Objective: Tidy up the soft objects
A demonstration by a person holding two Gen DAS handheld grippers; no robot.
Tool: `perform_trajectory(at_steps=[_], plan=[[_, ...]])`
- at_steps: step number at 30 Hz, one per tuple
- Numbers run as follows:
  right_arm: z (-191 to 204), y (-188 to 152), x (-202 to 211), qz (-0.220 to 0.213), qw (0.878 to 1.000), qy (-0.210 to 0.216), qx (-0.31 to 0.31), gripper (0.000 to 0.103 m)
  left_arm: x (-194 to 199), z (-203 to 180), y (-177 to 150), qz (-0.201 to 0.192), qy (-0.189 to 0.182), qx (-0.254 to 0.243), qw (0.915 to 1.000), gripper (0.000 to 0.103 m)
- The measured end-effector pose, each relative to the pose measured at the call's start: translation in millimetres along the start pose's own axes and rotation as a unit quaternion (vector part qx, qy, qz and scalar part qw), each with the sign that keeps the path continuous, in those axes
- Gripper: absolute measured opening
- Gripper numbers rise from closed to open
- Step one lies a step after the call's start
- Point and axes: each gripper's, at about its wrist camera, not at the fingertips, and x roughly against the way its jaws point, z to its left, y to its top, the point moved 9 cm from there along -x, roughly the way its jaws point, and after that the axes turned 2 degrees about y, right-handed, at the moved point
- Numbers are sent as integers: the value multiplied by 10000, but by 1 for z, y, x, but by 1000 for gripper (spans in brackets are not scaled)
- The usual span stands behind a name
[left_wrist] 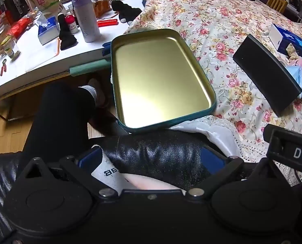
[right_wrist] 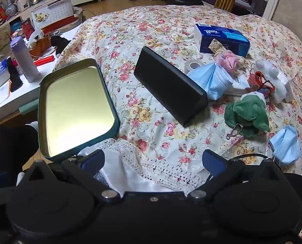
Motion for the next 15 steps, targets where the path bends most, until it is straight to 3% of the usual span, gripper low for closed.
perform_trajectory(at_steps=[6, 8, 15], plan=[[2, -1, -1, -1, 10000, 26, 1, 103, 5, -14, -6, -74, 71, -19, 9999, 100], [0, 0, 1, -2, 10000, 25, 3, 103, 0, 2, -2, 75, -153, 6, 9999, 100], [-7, 4, 3, 11, 10000, 20, 8, 103, -1, 2, -1, 83, -127, 10, 9999, 100]])
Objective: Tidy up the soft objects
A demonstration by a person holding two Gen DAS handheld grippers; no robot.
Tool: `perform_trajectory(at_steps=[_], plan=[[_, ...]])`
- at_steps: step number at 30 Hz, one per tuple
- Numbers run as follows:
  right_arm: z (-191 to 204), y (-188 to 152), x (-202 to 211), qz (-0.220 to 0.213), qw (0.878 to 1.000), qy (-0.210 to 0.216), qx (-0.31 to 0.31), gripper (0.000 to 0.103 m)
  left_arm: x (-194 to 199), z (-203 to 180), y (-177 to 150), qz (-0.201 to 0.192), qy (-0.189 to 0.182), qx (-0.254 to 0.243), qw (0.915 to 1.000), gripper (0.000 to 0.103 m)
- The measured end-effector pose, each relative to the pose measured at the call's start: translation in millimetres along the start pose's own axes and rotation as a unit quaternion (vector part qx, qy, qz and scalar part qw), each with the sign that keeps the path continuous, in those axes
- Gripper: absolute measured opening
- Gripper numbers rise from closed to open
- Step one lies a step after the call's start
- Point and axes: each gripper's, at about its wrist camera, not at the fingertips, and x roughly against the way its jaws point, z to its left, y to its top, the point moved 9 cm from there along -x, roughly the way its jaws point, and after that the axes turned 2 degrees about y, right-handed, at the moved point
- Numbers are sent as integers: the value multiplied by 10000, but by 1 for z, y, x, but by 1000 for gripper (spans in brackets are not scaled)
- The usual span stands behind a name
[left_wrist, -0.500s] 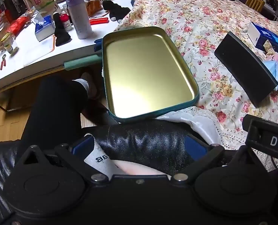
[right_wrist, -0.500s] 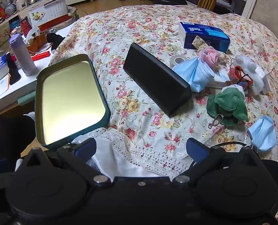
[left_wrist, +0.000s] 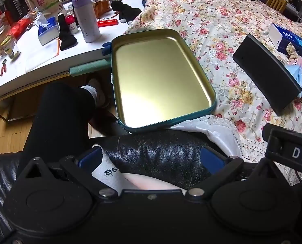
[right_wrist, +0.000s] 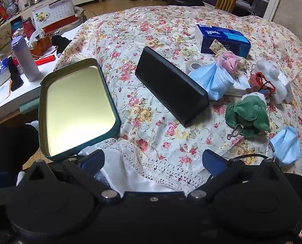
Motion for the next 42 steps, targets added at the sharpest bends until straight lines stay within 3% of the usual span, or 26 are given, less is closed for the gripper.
perform_trajectory(at_steps=[42], plan=[[14, -5, -2, -32, 10000, -11, 87, 103, -3, 4, -2, 25, 37, 36, 10000, 100]])
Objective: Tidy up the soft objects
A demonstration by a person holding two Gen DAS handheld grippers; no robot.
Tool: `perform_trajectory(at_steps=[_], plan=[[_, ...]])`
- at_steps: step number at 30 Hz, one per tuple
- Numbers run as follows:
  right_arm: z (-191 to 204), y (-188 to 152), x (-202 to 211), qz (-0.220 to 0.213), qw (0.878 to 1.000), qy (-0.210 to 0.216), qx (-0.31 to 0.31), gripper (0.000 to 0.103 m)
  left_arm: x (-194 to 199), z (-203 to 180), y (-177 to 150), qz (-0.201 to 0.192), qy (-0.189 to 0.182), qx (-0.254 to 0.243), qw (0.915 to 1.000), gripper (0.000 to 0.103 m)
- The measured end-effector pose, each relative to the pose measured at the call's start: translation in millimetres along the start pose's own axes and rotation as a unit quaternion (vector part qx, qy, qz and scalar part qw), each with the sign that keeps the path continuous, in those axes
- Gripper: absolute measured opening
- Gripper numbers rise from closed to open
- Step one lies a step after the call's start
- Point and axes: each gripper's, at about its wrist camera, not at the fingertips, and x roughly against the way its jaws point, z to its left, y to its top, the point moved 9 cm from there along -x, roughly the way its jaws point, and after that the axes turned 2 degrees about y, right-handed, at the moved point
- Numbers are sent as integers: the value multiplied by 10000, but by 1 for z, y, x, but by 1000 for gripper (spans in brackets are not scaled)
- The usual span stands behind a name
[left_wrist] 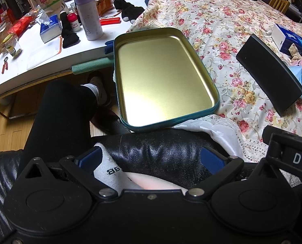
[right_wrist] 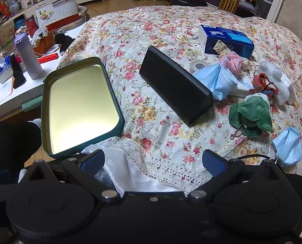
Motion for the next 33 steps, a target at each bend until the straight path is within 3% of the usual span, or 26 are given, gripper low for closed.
perform_trajectory(at_steps=[24, 33], plan=[[1, 0, 0, -9, 10000, 3, -16, 103, 0, -7, 0, 44, -36, -128, 9999, 100], [-21, 7, 8, -109, 9997, 47, -226, 103, 8, -19, 7, -80, -218, -311, 9992, 100]])
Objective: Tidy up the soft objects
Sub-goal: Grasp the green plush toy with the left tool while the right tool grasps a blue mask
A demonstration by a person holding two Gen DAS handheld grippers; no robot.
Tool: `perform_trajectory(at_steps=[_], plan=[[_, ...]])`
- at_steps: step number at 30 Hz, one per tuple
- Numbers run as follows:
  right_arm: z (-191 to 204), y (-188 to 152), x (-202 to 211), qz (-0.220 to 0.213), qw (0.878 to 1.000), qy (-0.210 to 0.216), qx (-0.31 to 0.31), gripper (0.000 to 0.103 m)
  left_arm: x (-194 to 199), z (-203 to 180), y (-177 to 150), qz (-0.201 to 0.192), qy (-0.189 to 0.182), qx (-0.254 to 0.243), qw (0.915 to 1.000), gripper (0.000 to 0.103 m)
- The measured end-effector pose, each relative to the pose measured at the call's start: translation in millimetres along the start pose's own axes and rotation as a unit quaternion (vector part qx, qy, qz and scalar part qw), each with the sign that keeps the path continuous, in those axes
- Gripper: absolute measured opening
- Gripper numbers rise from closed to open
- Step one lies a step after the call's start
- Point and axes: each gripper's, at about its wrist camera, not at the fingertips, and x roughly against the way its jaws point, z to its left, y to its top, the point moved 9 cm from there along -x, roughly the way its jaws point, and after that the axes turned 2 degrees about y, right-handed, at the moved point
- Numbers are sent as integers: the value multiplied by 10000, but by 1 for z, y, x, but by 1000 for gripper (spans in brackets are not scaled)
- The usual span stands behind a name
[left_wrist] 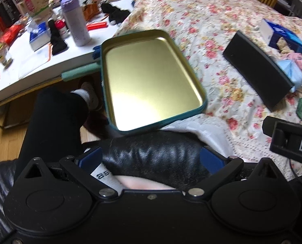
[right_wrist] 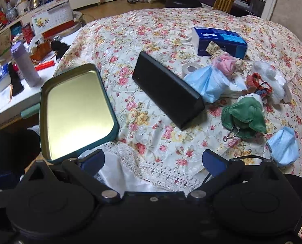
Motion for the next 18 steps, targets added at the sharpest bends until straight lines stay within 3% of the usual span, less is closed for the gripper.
perform_trajectory(at_steps=[6, 10, 18], plan=[[-41, 15, 16, -326, 9983, 10, -478, 103, 11, -26, 12, -136, -265, -338, 9990, 99], [-80, 24, 30, -707, 9940, -596, -591, 102, 13, -59, 15, -35, -730, -643, 9952, 97], [-174, 24, 37, -844, 9744, -1496, -1454, 102, 41, -139, 31, -536, -971, -1669, 9797, 96]])
